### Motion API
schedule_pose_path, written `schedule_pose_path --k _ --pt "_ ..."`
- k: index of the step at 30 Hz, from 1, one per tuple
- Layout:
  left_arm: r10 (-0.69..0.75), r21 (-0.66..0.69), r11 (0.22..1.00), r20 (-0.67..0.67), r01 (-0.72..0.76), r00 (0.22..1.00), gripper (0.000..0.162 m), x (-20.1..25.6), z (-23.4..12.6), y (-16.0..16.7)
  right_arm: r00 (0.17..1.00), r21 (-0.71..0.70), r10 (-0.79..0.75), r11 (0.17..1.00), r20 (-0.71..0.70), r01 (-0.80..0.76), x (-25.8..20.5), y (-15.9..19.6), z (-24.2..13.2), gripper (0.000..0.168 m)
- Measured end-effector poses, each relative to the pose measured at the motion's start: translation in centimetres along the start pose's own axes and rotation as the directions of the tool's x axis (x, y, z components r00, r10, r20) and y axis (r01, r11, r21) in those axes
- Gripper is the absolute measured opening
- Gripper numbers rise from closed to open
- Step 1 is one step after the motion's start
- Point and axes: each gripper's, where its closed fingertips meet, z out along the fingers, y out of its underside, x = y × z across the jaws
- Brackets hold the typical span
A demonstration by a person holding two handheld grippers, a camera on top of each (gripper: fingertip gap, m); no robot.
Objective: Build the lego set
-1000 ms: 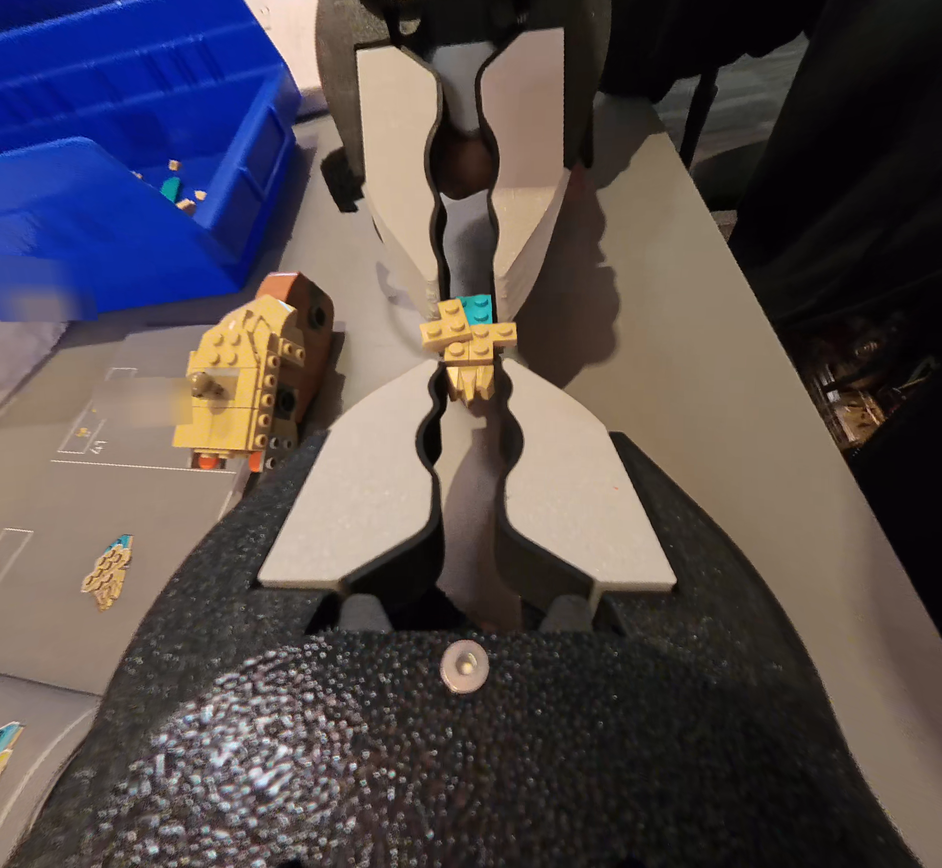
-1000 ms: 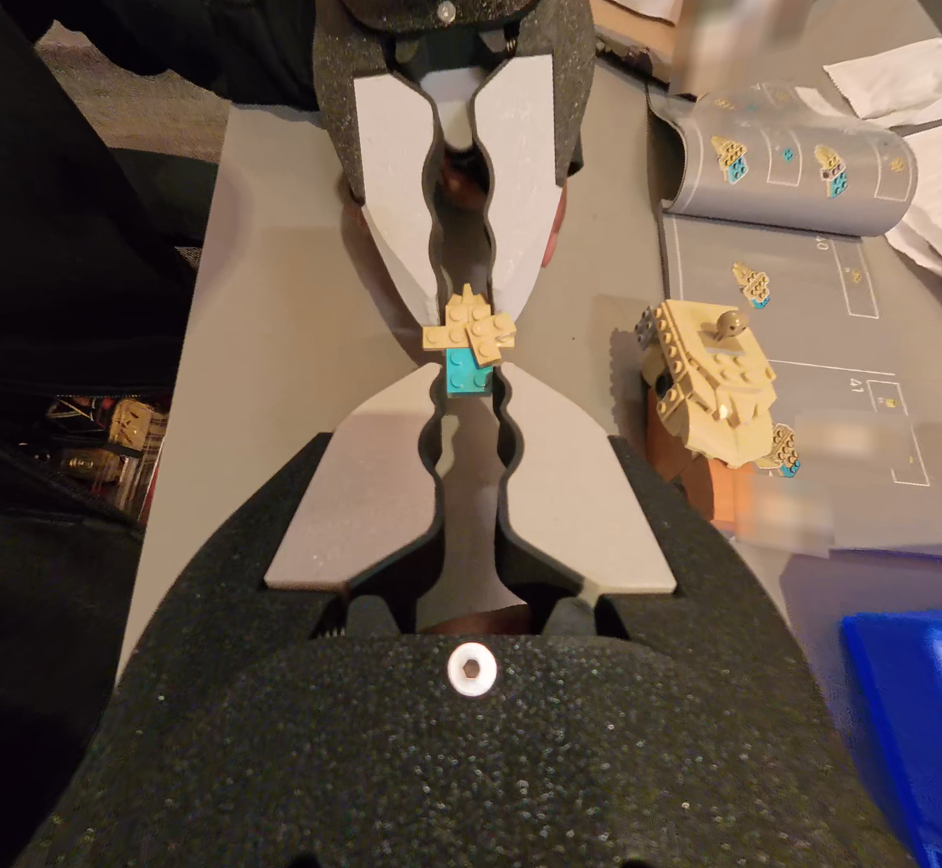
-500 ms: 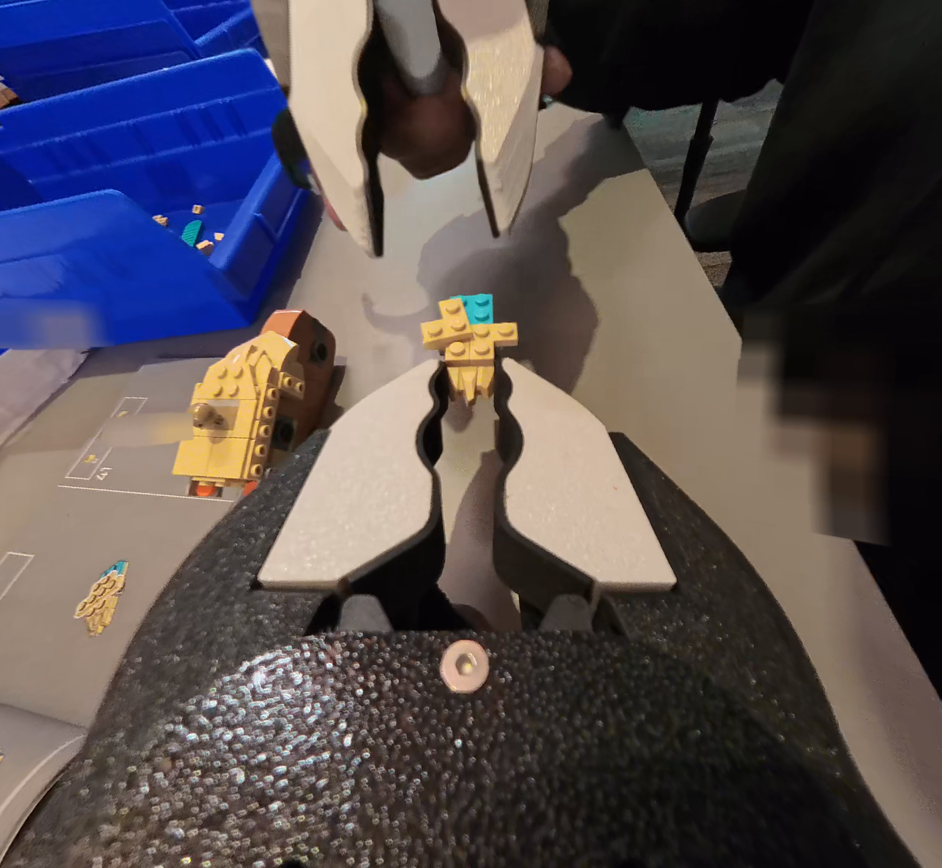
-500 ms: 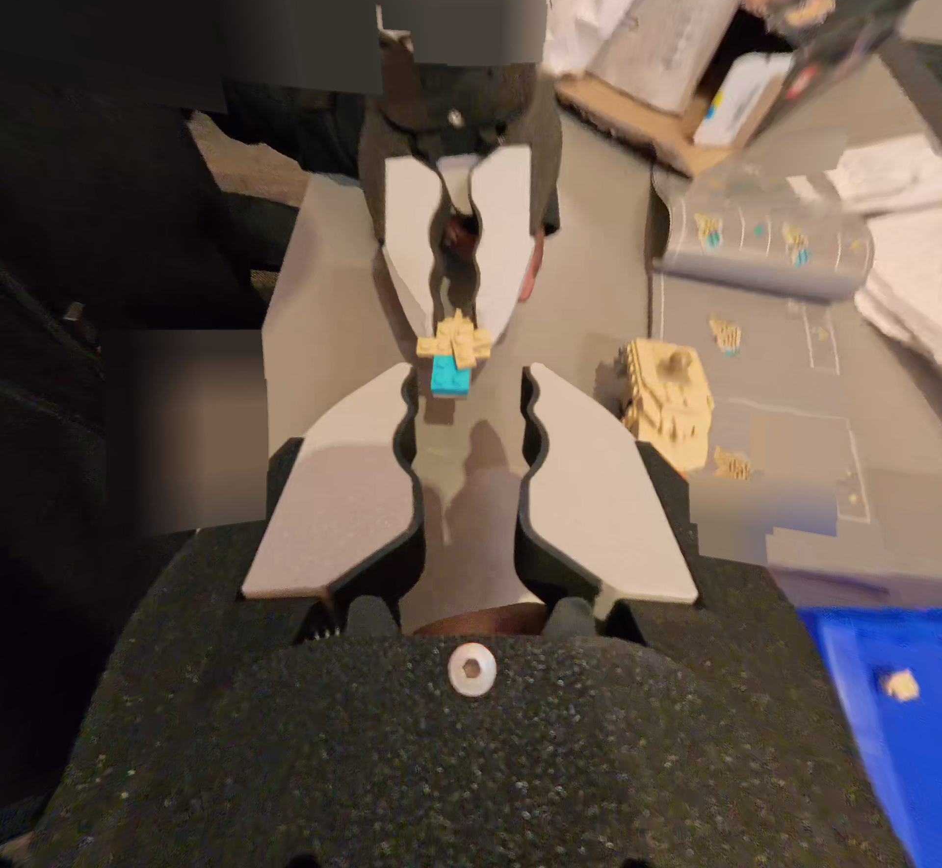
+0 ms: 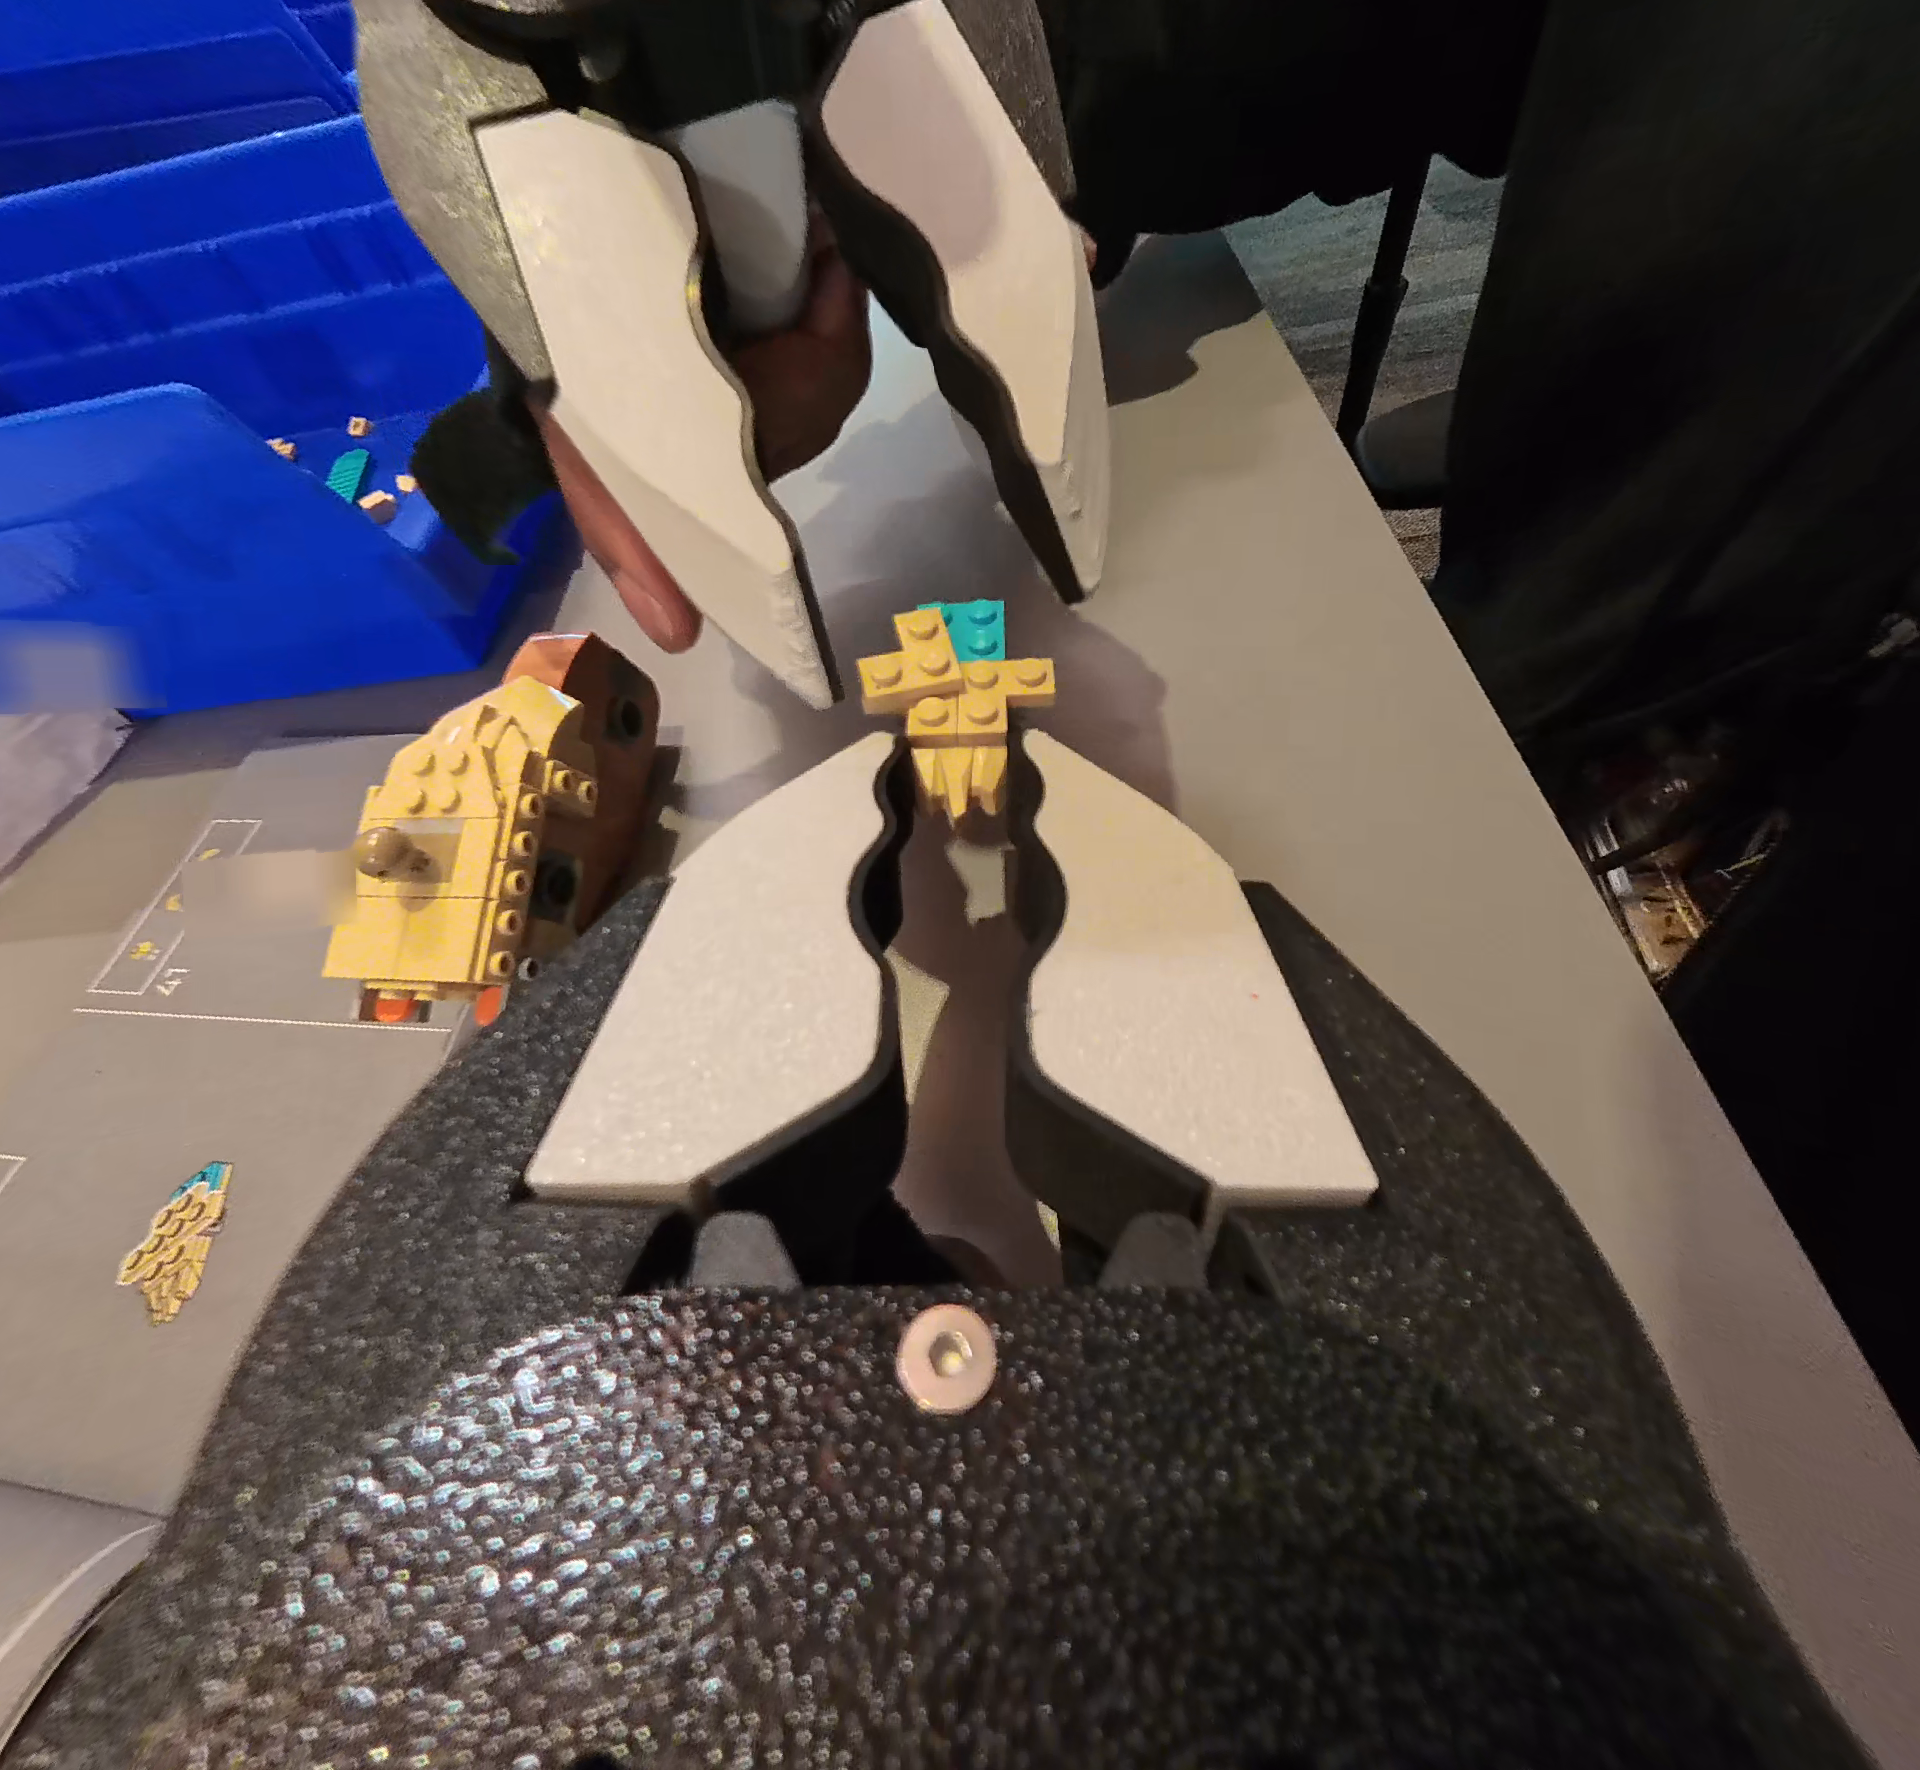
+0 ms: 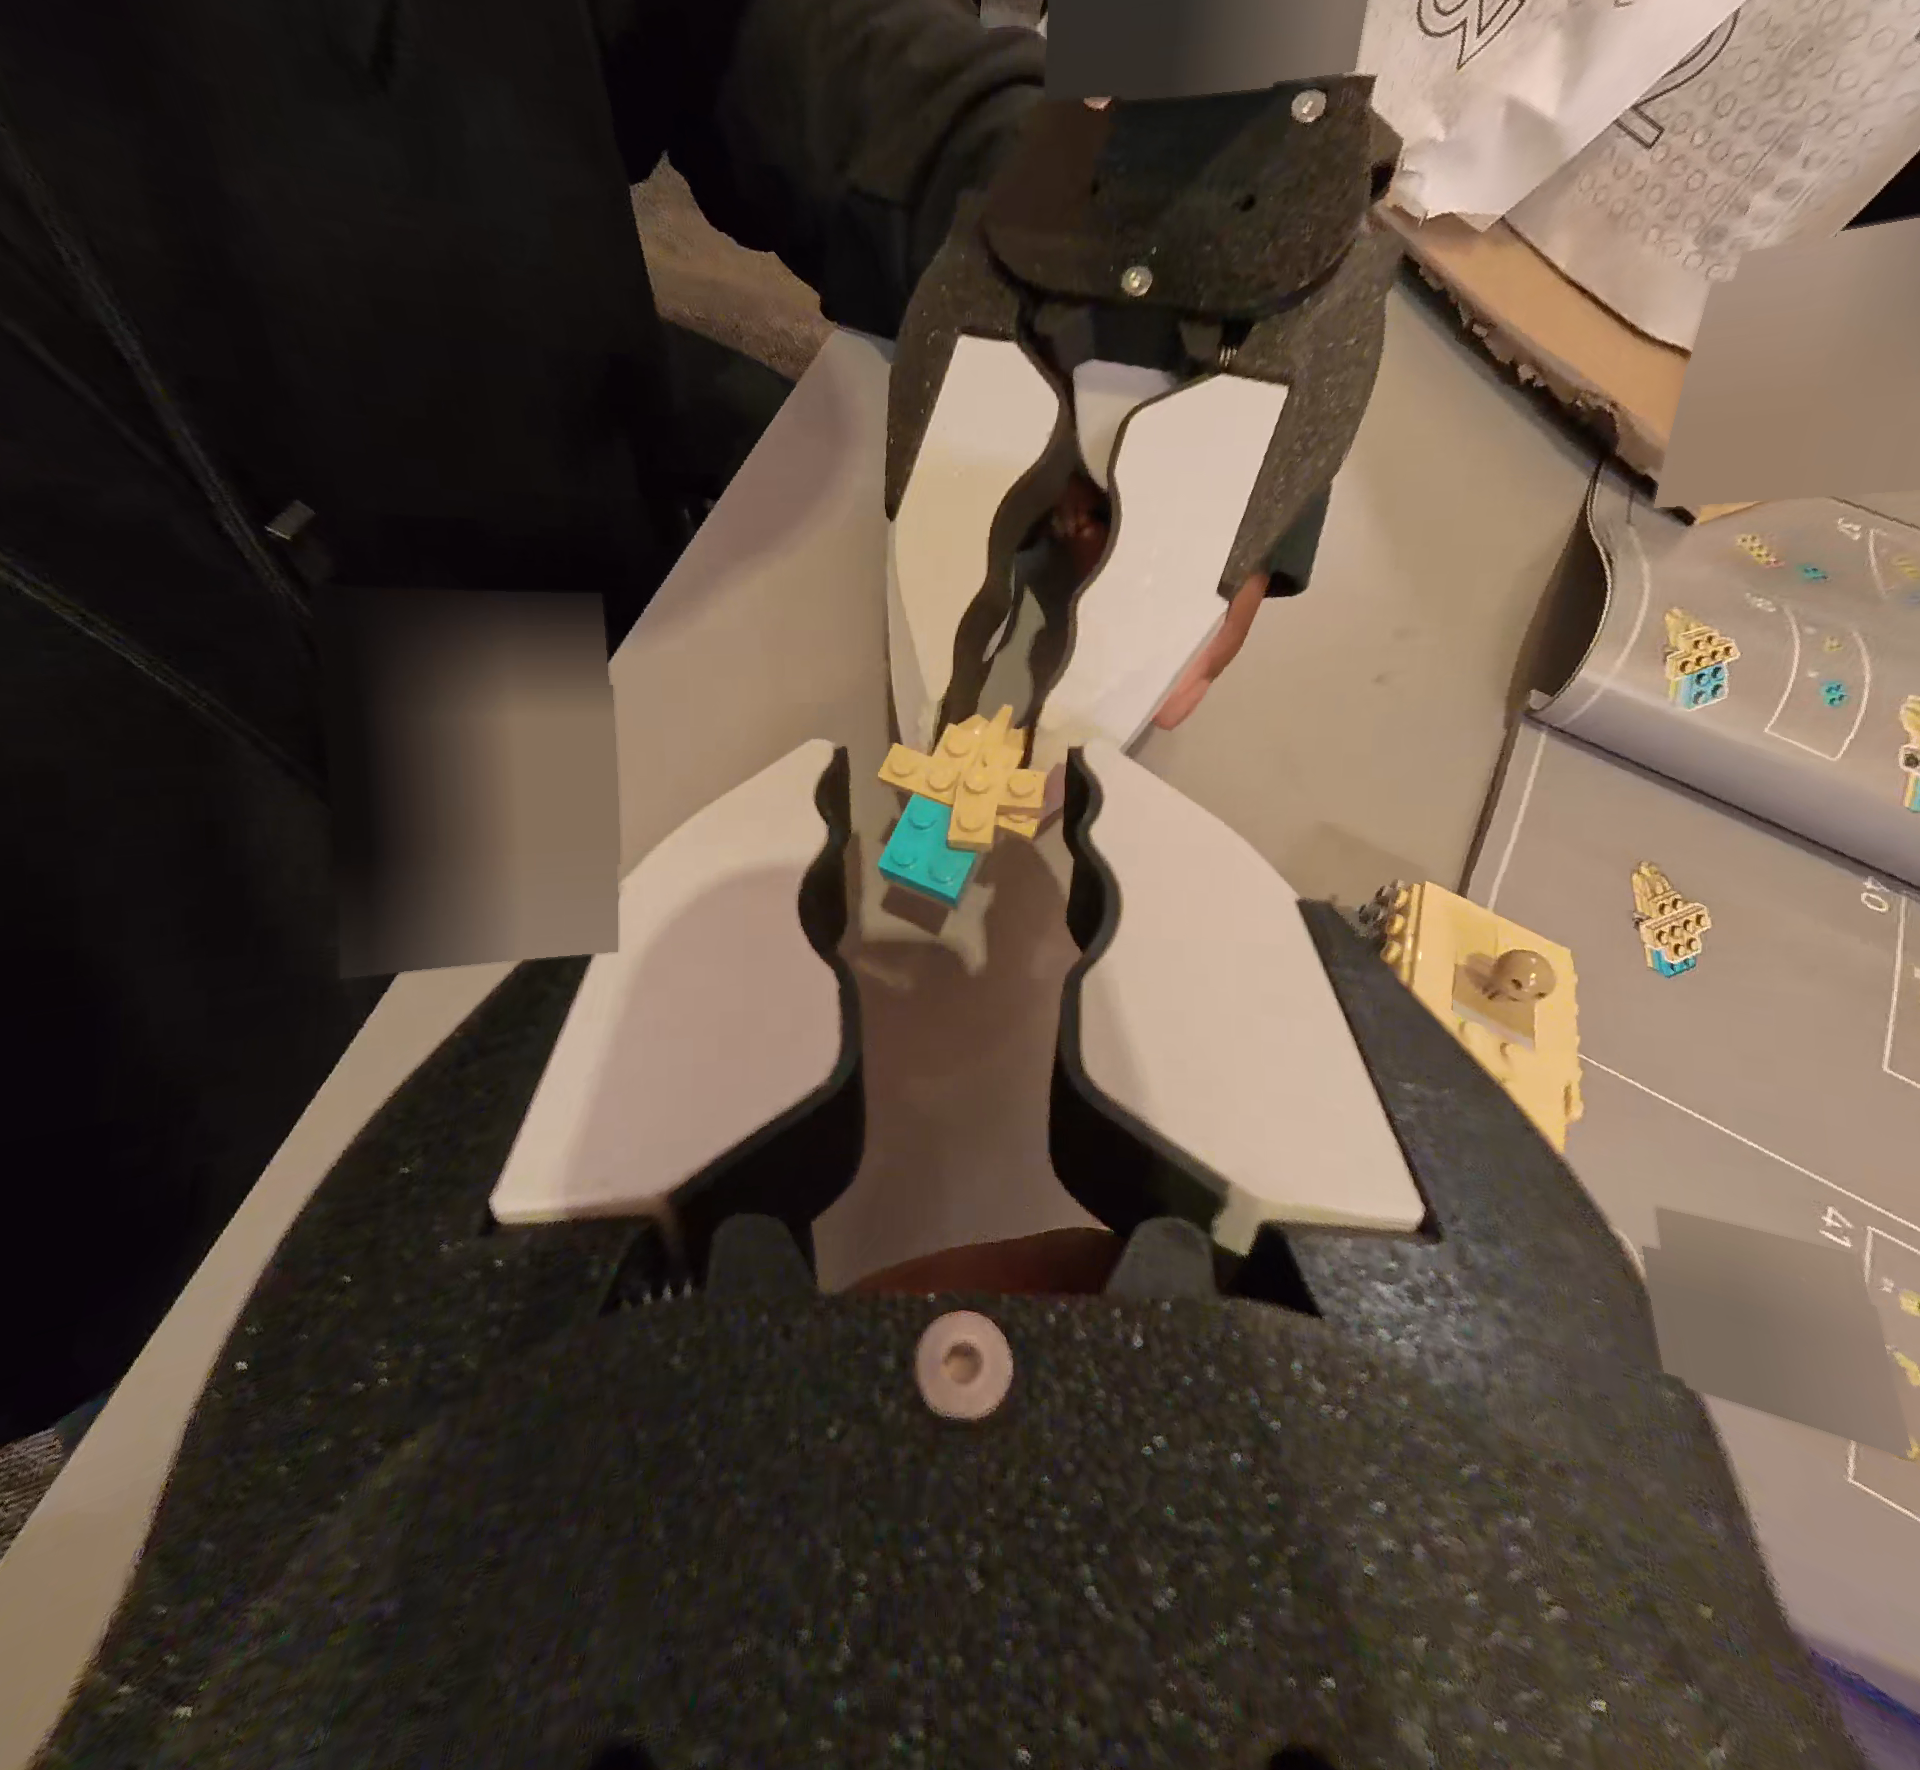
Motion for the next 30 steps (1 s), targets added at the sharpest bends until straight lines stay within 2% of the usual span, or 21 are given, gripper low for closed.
schedule_pose_path --k 19,25,30 --pt "-0.009 0.007 1.000 0.010 0.009 1.000 0.017 -0.2 -0.1 -0.1 0.997 -0.024 0.020 0.999 -0.079 -0.022 0.3 0.7 -0.6 0.036" --pt "0.004 -0.015 1.000 0.026 -0.004 1.000 0.017 -0.3 0.1 0.2 0.969 0.045 0.211 0.977 -0.127 -0.207 2.2 0.6 -1.2 0.033" --pt "0.002 -0.024 1.000 0.034 -0.001 0.999 0.017 -0.4 0.1 0.3 0.977 0.036 0.184 0.983 -0.112 -0.181 1.4 0.2 -0.8 0.032"
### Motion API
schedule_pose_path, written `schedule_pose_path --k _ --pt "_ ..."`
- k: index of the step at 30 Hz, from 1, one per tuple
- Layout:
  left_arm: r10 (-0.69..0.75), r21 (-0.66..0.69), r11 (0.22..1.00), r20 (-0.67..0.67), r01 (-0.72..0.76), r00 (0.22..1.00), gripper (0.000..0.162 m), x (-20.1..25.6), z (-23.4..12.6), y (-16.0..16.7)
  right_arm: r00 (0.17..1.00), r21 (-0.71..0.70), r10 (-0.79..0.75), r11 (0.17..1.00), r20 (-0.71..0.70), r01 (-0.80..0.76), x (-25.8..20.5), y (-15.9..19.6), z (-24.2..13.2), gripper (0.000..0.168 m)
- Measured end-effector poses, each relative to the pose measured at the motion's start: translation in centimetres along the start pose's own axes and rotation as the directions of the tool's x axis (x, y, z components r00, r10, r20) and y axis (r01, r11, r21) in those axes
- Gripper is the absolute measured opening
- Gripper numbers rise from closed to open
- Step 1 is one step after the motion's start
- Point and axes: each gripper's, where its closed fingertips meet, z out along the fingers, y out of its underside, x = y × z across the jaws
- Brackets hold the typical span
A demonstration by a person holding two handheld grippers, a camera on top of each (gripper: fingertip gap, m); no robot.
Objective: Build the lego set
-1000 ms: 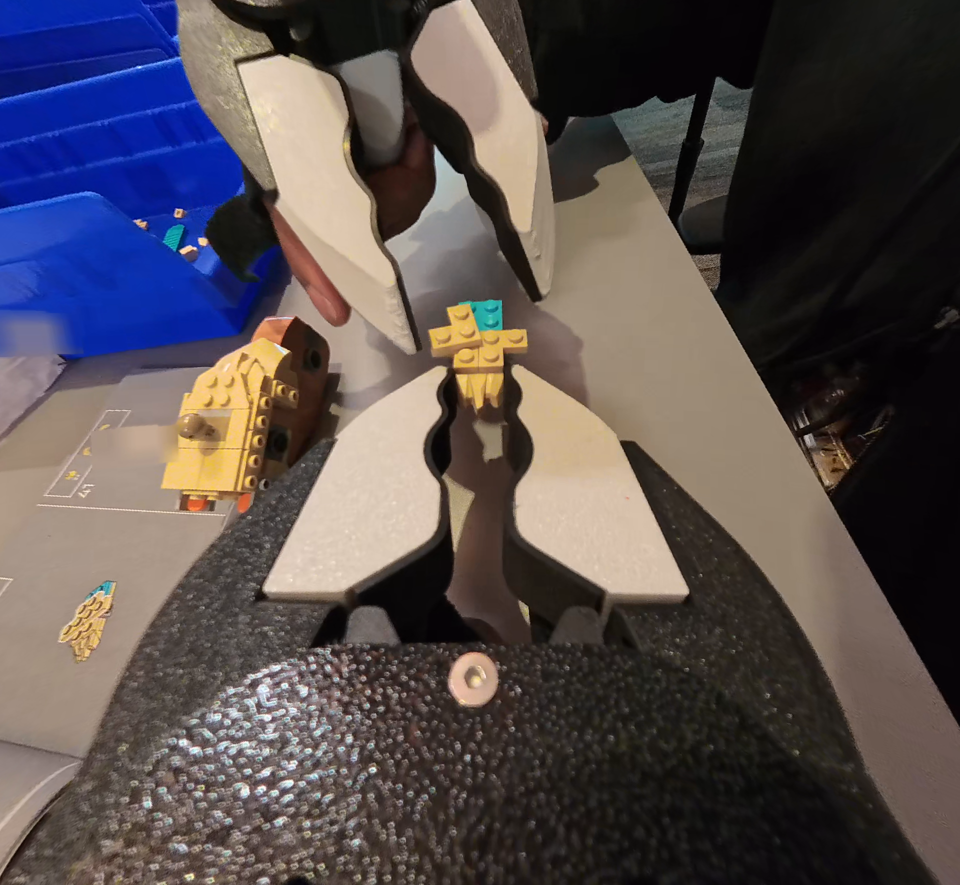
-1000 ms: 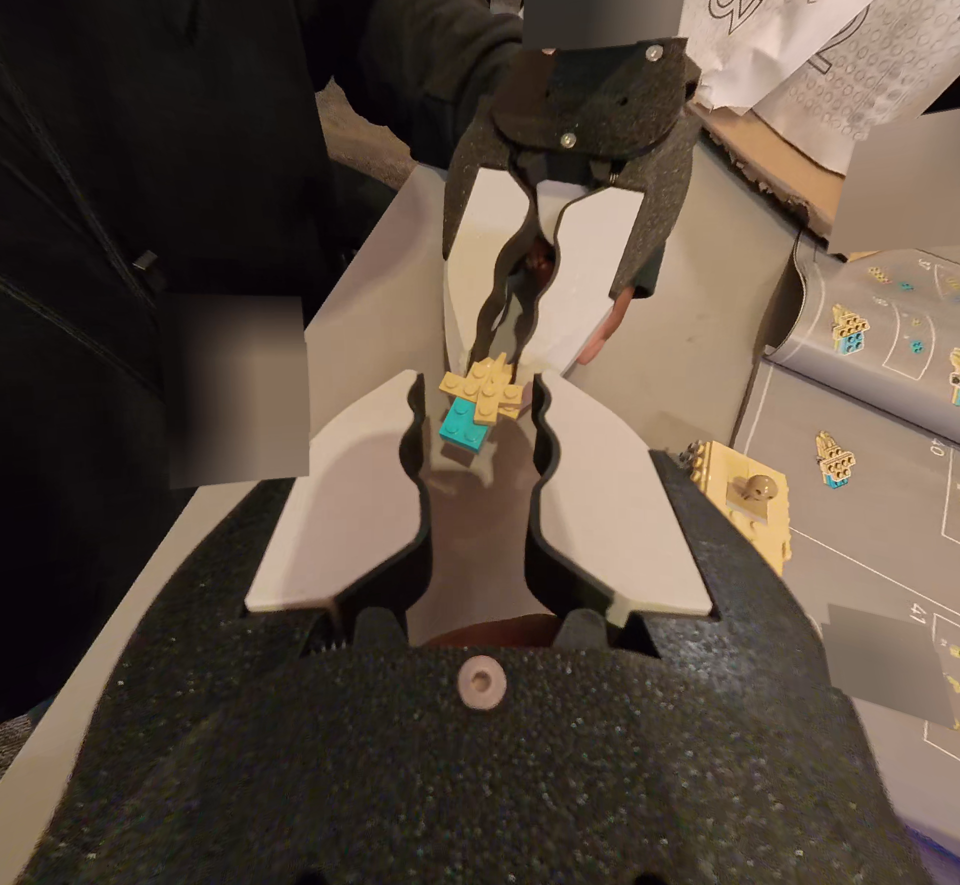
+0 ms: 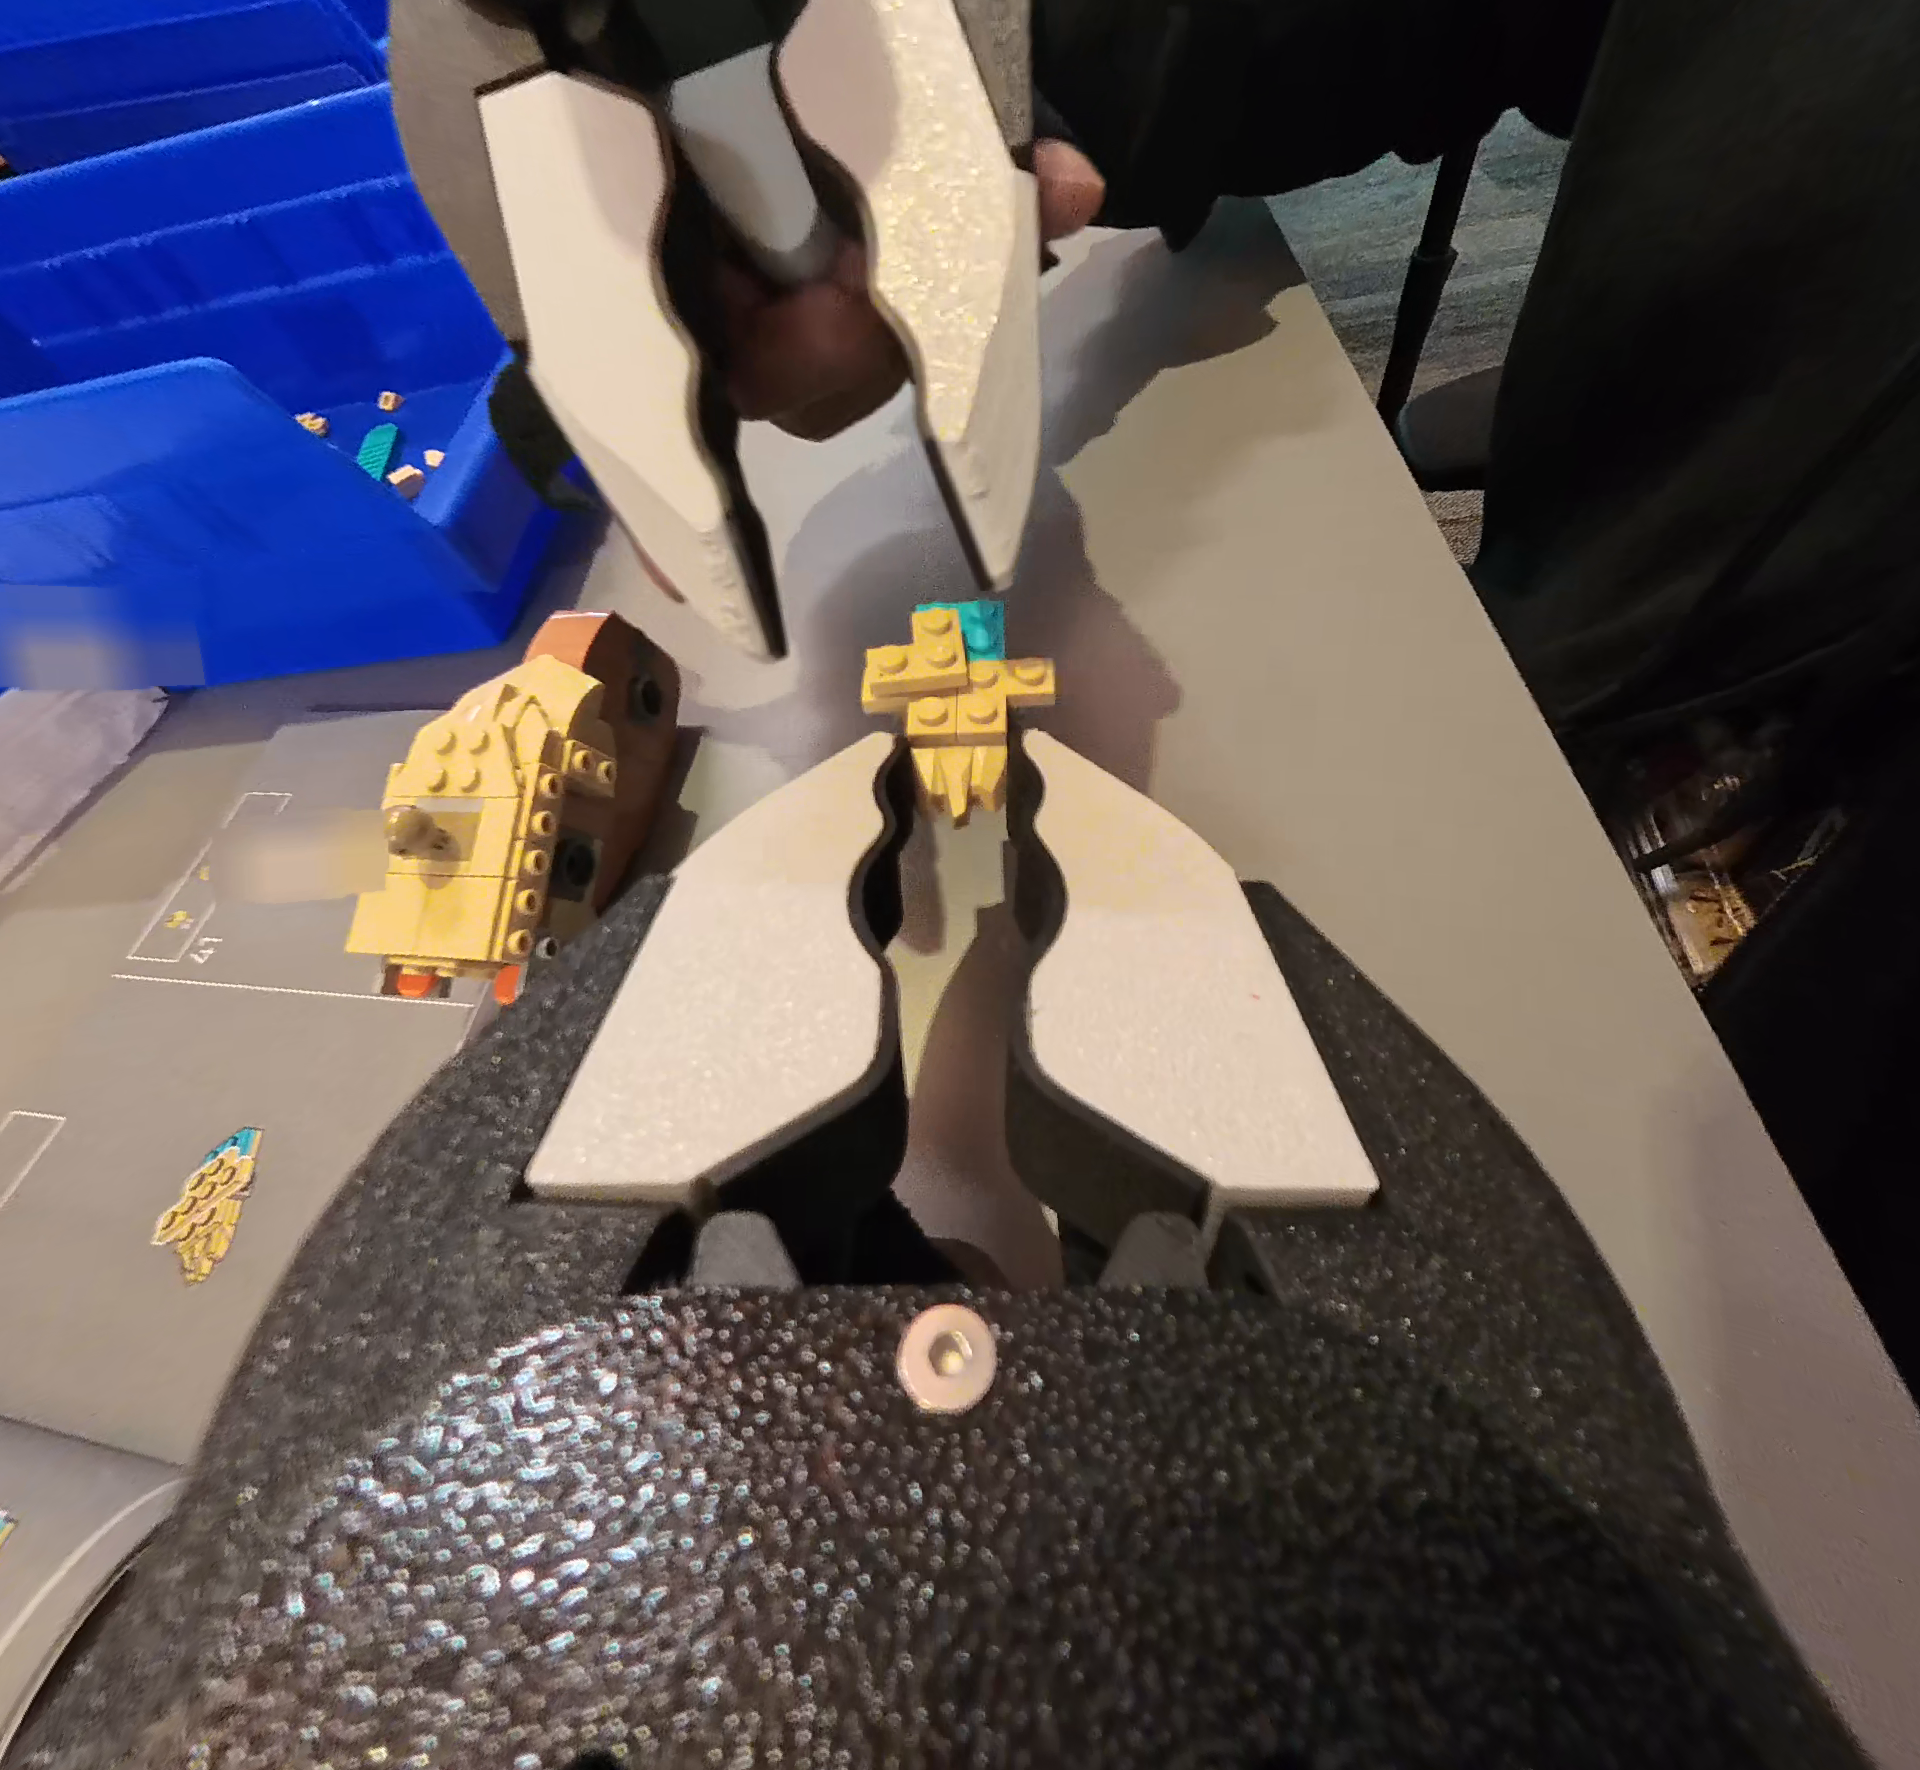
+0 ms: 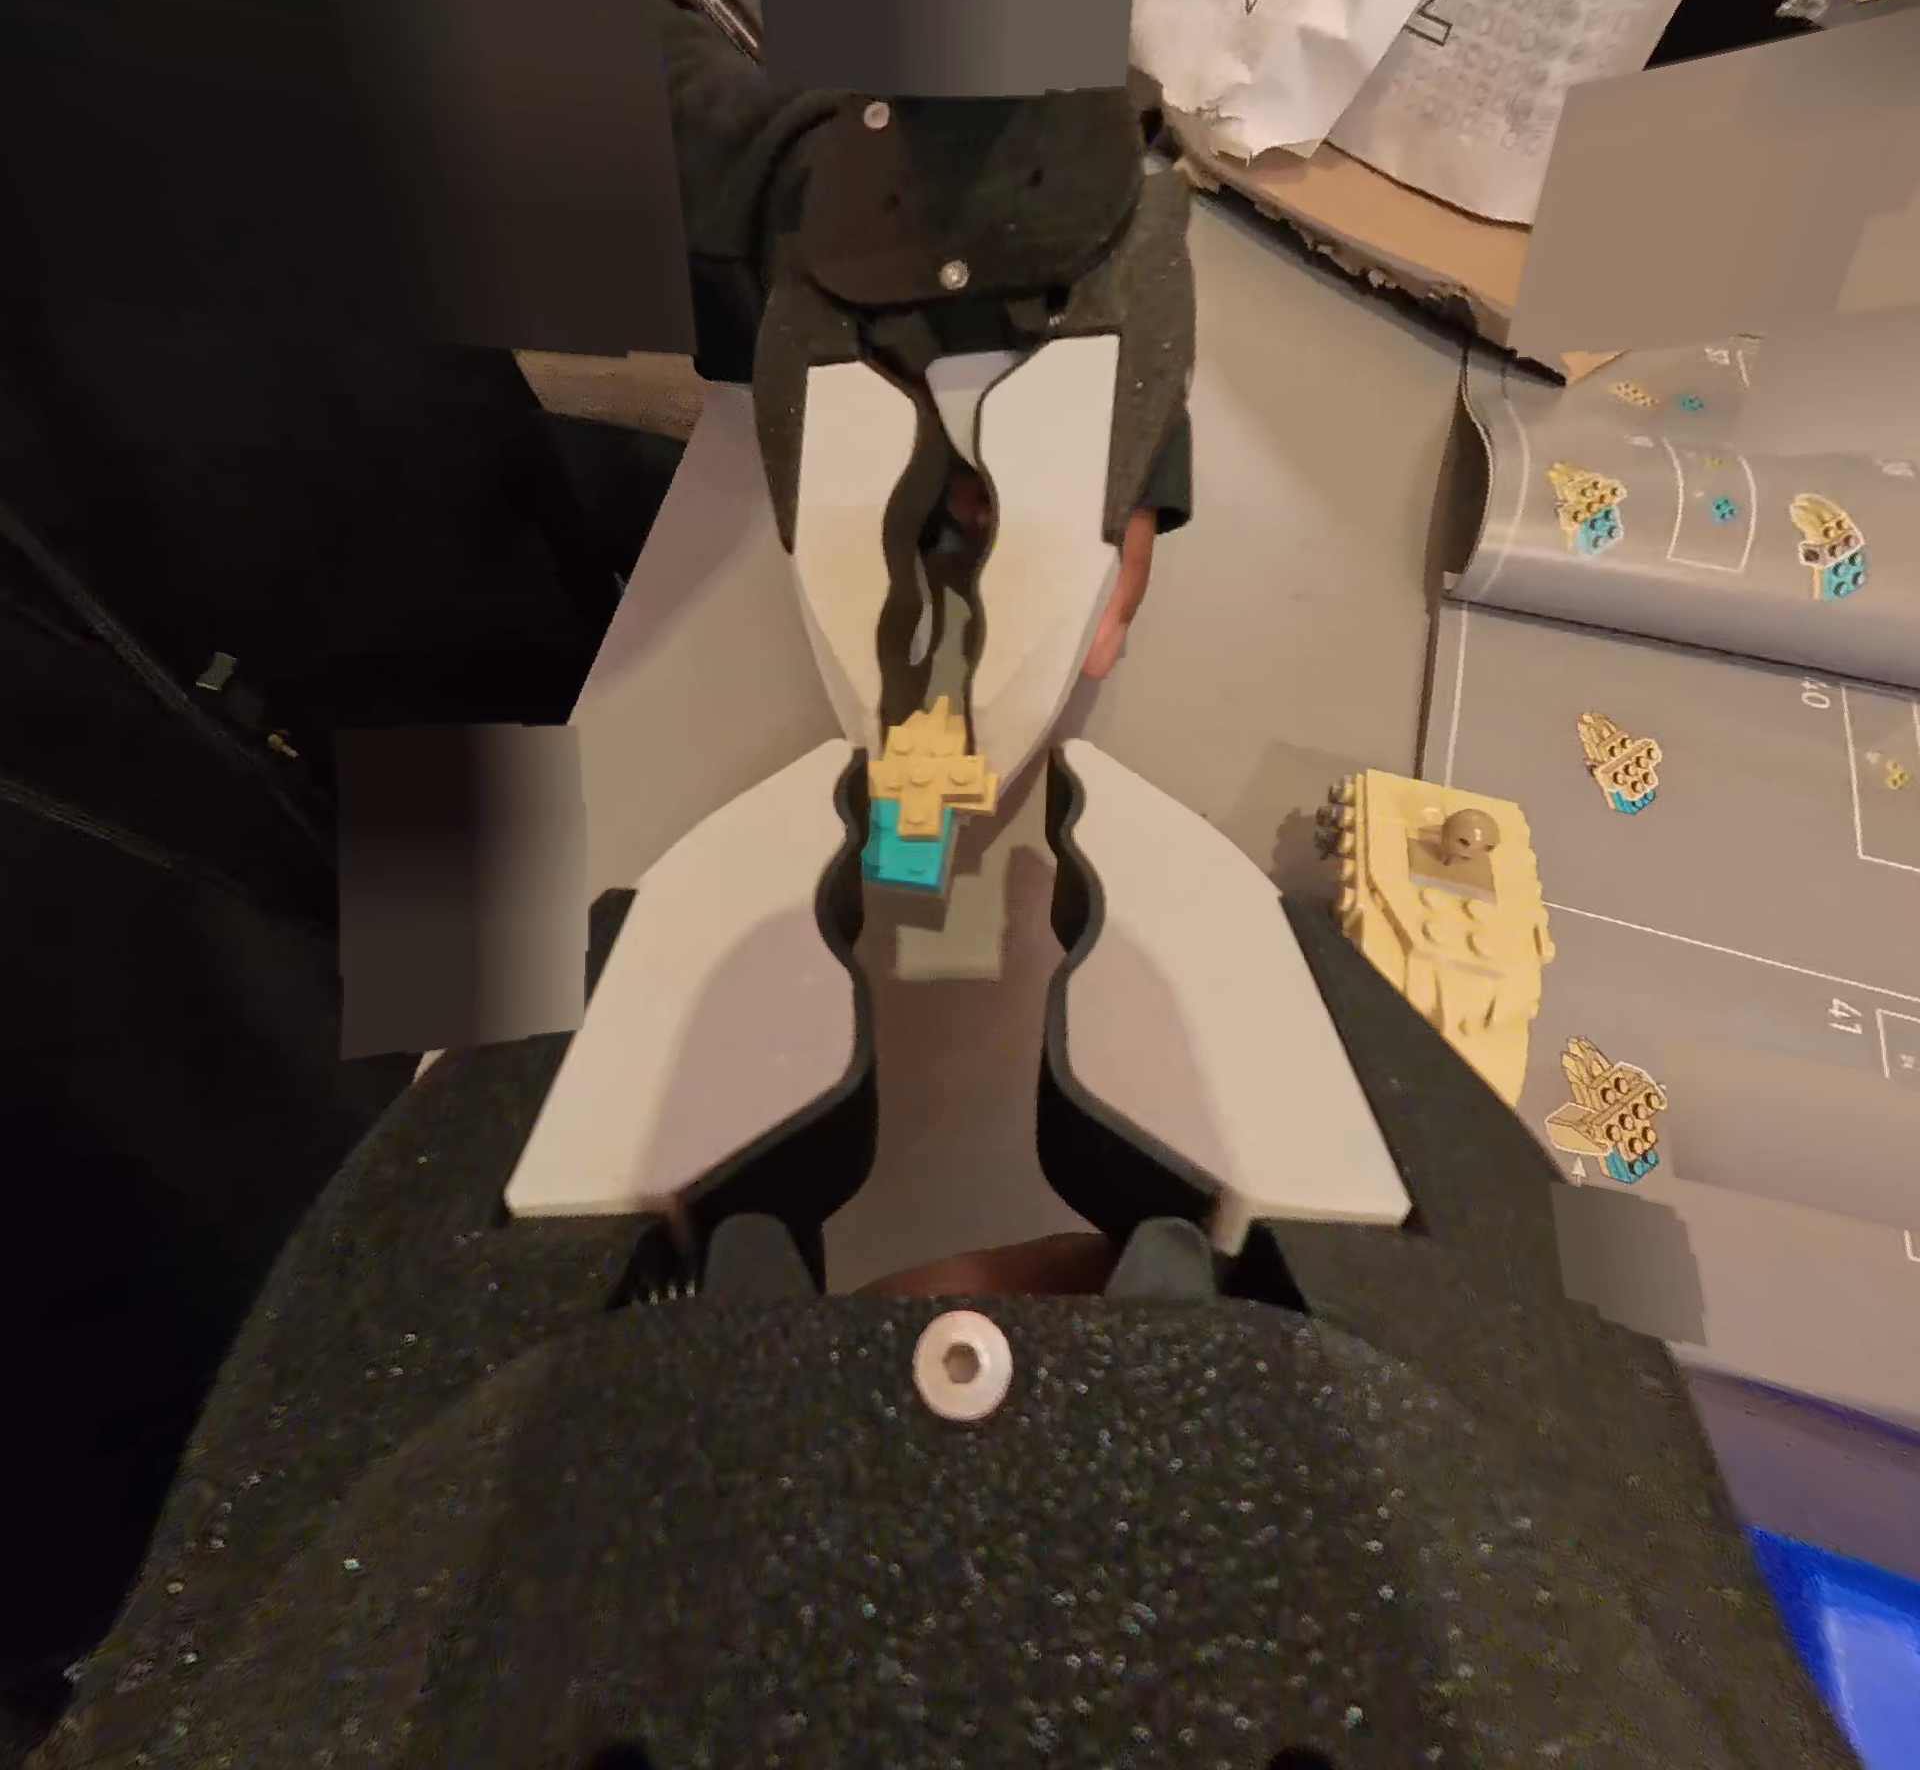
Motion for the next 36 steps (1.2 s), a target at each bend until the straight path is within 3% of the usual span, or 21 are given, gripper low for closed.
schedule_pose_path --k 19,26,30,36 --pt "0.011 -0.008 1.000 0.011 -0.011 1.000 0.017 0.0 0.0 0.1 0.996 -0.032 0.022 0.999 -0.085 -0.025 0.2 0.7 1.0 0.021" --pt "0.016 -0.005 1.000 0.011 -0.016 1.000 0.017 0.1 0.0 0.1 0.997 -0.004 0.031 0.999 -0.070 -0.032 0.0 0.4 0.7 0.026" --pt "0.033 0.017 0.999 0.011 -0.033 0.999 0.017 0.2 -0.2 -0.2 0.981 0.026 0.196 0.980 0.018 -0.196 -0.5 0.5 0.2 0.033" --pt "0.085 0.022 0.996 0.019 -0.086 0.996 0.017 0.6 -0.3 -0.3 0.842 0.064 0.521 0.844 0.143 -0.533 -0.4 0.4 -0.4 0.032"
